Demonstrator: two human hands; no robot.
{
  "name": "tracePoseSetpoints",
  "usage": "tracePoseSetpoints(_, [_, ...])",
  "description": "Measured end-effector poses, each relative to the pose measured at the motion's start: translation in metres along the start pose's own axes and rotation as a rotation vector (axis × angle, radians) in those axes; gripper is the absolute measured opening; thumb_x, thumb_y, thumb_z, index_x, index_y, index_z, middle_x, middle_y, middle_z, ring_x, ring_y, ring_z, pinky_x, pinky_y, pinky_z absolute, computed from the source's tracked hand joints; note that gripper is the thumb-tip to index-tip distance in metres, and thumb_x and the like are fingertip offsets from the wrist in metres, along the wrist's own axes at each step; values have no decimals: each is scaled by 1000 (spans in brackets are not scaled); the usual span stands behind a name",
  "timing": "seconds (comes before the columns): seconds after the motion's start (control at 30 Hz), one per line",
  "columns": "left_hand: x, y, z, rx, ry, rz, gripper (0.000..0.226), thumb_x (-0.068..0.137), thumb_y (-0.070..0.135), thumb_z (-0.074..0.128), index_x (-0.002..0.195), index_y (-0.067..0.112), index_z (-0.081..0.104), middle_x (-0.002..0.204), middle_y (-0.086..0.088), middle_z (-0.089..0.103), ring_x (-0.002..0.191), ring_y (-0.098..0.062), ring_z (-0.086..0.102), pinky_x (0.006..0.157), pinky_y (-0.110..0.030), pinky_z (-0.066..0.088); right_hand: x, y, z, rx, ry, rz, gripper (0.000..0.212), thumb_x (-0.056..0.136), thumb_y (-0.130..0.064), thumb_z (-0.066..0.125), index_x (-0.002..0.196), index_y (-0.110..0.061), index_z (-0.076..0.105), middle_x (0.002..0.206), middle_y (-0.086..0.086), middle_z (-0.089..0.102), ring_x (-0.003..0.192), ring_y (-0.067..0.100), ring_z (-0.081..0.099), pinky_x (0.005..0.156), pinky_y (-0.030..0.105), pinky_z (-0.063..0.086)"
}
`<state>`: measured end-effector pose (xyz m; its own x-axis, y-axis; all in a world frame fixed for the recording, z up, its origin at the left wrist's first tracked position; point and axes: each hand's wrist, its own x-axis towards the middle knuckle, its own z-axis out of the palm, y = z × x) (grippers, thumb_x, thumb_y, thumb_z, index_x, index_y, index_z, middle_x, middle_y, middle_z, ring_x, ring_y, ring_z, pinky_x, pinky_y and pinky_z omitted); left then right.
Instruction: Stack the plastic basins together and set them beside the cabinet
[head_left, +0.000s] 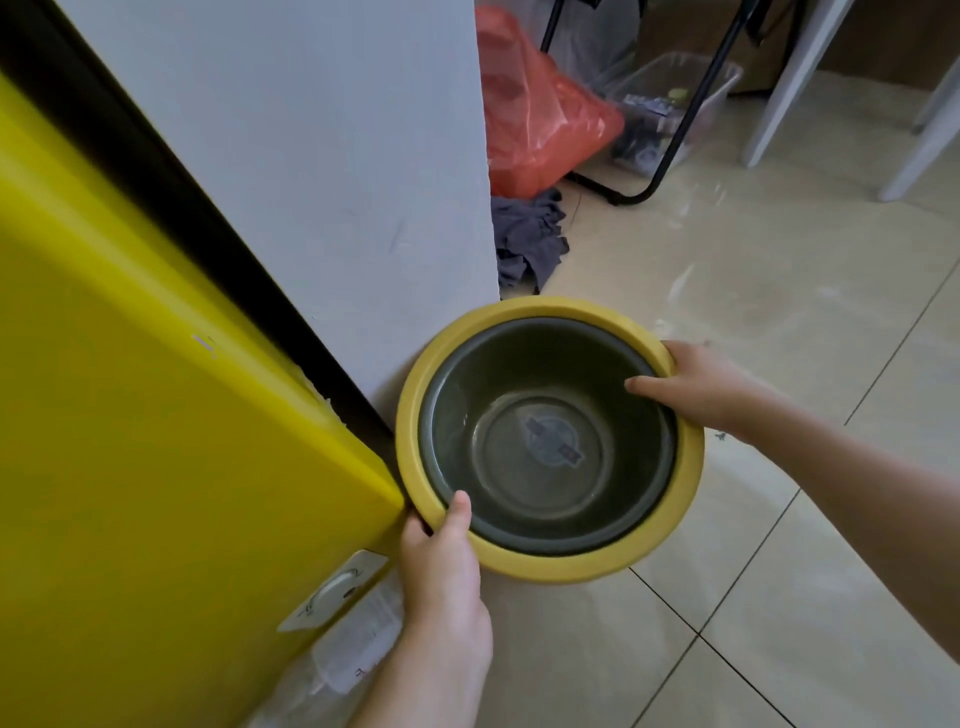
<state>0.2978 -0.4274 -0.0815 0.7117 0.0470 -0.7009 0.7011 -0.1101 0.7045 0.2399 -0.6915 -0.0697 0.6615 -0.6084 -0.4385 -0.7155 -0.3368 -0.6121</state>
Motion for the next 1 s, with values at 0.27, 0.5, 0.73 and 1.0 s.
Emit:
tracePoseSetpoints(0.27, [5,5,-1,12,-13,-60,43,92,21,71,134,15,60,118,-14,70,107,-37,66,97,-55,54,1,-5,3,-29,10,55,37,91,-38,66,120,-17,57,94,4,65,78,17,61,69,32,49])
tracePoseSetpoints(0.5, [-11,9,-13,172,-69,34,48,93,32,68,137,17,56,126,-10,65,113,-32,60,102,-51,49,-31,1,-14,-44,49,108,80,89,-57,63,153,-18,34,141,14,55,122,35,57,100,50,50])
tracePoseSetpoints(0.73, [-39,16,-30,463,-141,254,56,96,27,64,146,15,43,141,-11,56,125,-34,54,102,-52,51,-86,-22,-7,-299,161,-27,65,95,-49,56,149,-19,38,140,10,50,122,30,55,102,46,50])
tracePoseSetpoints(1.0, [-90,49,-66,812,-300,612,60,97,31,62,151,21,39,157,-5,40,141,-26,41,109,-42,43,-179,-79,9,-479,165,-228,55,96,-48,53,144,-22,45,135,5,52,115,22,57,97,40,54])
